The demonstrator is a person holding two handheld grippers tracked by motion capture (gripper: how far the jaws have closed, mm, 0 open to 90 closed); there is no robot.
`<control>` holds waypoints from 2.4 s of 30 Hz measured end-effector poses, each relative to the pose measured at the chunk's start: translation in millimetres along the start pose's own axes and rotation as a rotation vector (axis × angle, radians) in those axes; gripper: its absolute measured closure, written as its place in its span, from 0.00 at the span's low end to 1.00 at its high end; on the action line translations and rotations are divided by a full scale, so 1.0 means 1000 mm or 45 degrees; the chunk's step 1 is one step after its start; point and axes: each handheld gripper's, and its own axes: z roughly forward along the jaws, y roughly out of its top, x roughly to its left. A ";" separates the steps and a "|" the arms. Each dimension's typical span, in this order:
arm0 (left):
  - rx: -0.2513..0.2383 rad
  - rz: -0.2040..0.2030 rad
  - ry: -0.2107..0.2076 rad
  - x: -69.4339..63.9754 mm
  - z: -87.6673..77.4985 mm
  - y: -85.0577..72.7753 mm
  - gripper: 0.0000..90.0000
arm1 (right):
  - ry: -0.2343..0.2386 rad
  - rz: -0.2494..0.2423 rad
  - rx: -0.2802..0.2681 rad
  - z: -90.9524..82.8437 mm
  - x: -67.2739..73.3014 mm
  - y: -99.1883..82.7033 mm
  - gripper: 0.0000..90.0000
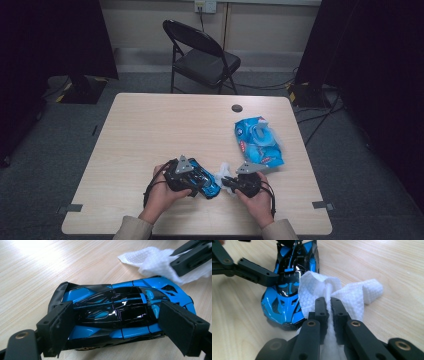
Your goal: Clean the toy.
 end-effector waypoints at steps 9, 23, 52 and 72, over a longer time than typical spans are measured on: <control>-0.001 -0.004 -0.002 0.000 0.000 0.000 0.15 | 0.001 0.000 0.028 0.009 0.000 -0.001 0.95; 0.001 -0.006 -0.003 0.000 0.000 0.000 0.15 | 0.003 -0.031 0.049 0.006 0.003 -0.003 0.95; 0.011 -0.023 0.002 0.000 0.000 0.000 0.15 | 0.171 -0.026 0.110 -0.006 0.021 -0.010 0.96; 0.024 -0.035 0.006 -0.001 -0.001 0.001 0.16 | 0.347 -0.178 0.120 0.020 0.060 -0.003 0.95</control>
